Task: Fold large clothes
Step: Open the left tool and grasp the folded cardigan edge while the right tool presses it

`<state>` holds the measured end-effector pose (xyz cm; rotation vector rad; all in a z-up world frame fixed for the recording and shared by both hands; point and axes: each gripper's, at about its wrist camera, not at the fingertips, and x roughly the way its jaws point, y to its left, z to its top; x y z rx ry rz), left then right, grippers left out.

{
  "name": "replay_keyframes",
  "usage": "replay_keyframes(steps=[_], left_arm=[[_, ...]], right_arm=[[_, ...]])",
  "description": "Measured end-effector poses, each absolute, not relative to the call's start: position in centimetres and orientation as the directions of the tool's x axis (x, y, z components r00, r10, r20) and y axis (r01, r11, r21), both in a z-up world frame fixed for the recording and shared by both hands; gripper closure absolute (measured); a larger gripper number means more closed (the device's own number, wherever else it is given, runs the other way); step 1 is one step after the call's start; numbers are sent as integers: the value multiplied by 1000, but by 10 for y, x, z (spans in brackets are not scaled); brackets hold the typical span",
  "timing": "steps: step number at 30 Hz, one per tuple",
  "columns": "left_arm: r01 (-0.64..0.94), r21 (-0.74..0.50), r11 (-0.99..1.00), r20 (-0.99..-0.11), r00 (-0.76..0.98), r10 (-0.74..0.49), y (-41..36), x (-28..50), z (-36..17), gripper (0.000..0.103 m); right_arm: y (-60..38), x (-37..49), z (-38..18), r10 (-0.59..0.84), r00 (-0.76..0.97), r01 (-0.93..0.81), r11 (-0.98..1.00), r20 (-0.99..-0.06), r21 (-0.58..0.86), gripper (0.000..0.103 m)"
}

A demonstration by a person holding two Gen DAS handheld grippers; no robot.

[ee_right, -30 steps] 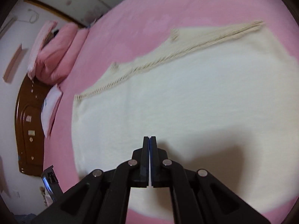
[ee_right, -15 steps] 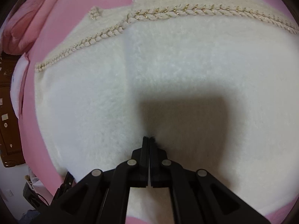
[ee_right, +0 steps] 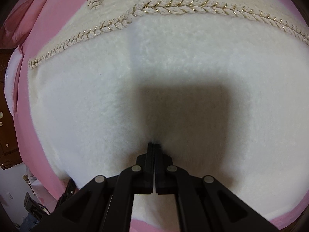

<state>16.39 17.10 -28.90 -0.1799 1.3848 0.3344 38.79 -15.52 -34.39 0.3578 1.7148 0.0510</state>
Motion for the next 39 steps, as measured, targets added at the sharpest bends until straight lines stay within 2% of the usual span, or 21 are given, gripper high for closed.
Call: replay_keyframes(steps=[1,2,4,5,8,15,18,23,26,28,35,36,38,39], left_arm=[[-368,74,927,-986,110,122,173,160,-289,81],[-398,79,914,-990,79,120,176,157,-291,59],[-488,-36,872,-998,63,-6,188,146,-301,41],[-518,-83,852,-996,77,-50,192,142,-306,39],[-525,-134,841,-989,124,-81,197,142,-309,36],[-518,-289,805,-955,212,-206,208,138,-302,35],[-534,-409,740,-912,271,-309,219,131,-301,35],[-532,-508,678,-861,330,-386,229,121,-305,35],[-531,-621,577,-783,384,-489,232,115,-307,34],[-523,-666,532,-745,426,-513,228,112,-308,33],[-542,-586,602,-809,425,-405,216,161,-323,34],[-546,-568,616,-821,428,-378,213,171,-320,33],[-578,-530,620,-846,410,-341,208,187,-319,25],[-586,-516,625,-855,404,-326,204,195,-318,24]], right_arm=[[-154,388,-342,261,-130,209,950,-957,231,103],[-154,387,-342,258,-127,211,951,-958,228,103],[-148,386,-342,259,-121,215,949,-958,230,103],[-148,385,-342,267,-115,218,947,-957,238,103],[-159,378,-341,299,-94,234,934,-950,271,103],[-167,370,-341,334,-53,258,915,-941,310,103],[-167,368,-341,332,-49,258,915,-942,310,103],[-169,362,-337,347,-38,268,907,-937,325,103],[-173,361,-335,349,-28,273,904,-937,329,103],[-174,360,-334,348,-23,273,904,-937,329,103],[-177,357,-337,369,-5,276,894,-930,353,103],[-177,357,-337,367,-3,273,895,-930,352,103],[-178,356,-337,362,-2,266,899,-932,349,103],[-178,356,-336,362,-1,266,899,-932,349,103]])
